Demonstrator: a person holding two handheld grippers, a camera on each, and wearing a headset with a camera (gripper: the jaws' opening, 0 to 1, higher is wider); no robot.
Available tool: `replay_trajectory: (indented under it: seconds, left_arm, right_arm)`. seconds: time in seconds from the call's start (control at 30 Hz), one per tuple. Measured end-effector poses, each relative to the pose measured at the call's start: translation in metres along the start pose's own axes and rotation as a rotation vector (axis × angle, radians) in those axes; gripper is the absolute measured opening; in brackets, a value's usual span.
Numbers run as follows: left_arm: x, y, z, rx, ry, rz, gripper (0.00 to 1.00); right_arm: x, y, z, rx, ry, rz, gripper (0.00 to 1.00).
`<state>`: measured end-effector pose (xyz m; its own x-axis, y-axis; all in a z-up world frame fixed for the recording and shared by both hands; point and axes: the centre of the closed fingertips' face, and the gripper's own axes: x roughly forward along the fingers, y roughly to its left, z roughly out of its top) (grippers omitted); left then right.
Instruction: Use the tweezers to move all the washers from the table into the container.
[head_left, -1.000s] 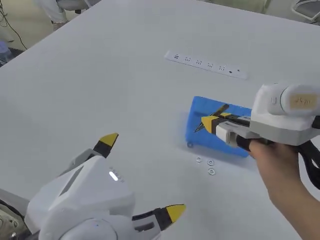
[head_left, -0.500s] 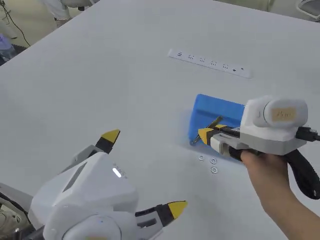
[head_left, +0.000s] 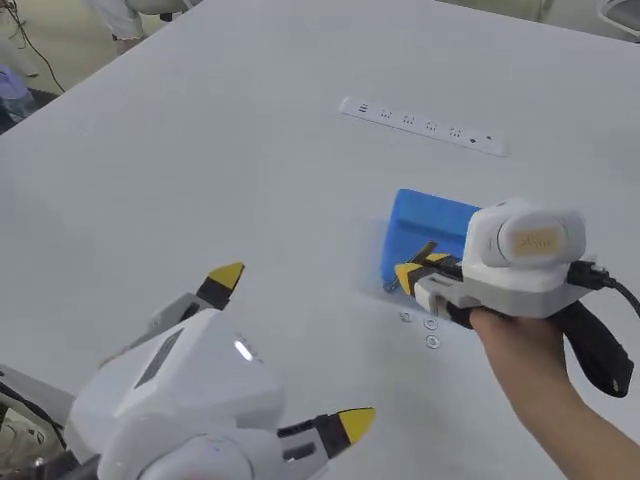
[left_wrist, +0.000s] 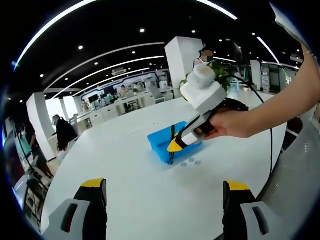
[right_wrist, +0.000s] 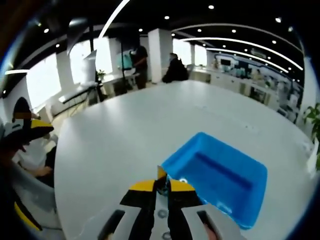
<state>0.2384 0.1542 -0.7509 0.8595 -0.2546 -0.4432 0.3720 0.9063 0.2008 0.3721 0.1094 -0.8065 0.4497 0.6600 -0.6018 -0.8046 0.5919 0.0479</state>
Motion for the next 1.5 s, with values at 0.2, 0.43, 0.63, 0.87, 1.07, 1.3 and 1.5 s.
replay_trajectory:
  seconds: [0.2, 0.43, 0.63, 0.87, 1.07, 1.3, 1.5]
  left_arm:
    - [0.000, 0.000, -0.001, 0.004, 0.005, 0.002, 0.99]
    - [0.001, -0.001, -0.002, 0.012, 0.013, 0.000, 0.98]
    - [0.001, 0.000, -0.003, 0.017, 0.016, 0.003, 0.97]
    - [0.001, -0.001, -0.002, 0.017, 0.015, 0.002, 0.97]
    - [0.001, 0.001, -0.003, 0.015, 0.016, 0.008, 0.97]
    - [0.000, 0.000, -0.001, 0.016, 0.008, 0.003, 0.97]
    - [0.000, -0.001, -0.001, 0.009, 0.006, 0.000, 0.98]
  right_arm:
    - [0.003, -0.004, -0.001, 0.003, 0.004, -0.006, 0.05]
    - [0.006, -0.005, -0.001, 0.003, 0.010, -0.010, 0.05]
    - [0.006, -0.009, -0.002, 0.043, 0.012, -0.015, 0.04]
    - [0.003, -0.010, -0.003, 0.076, 0.012, -0.012, 0.04]
    - [0.001, -0.007, -0.003, 0.094, 0.020, -0.011, 0.04]
    - [-0.010, 0.000, 0.004, 0.109, 0.003, 0.006, 0.04]
    - [-0.018, 0.007, 0.006, 0.116, 0.001, 0.023, 0.04]
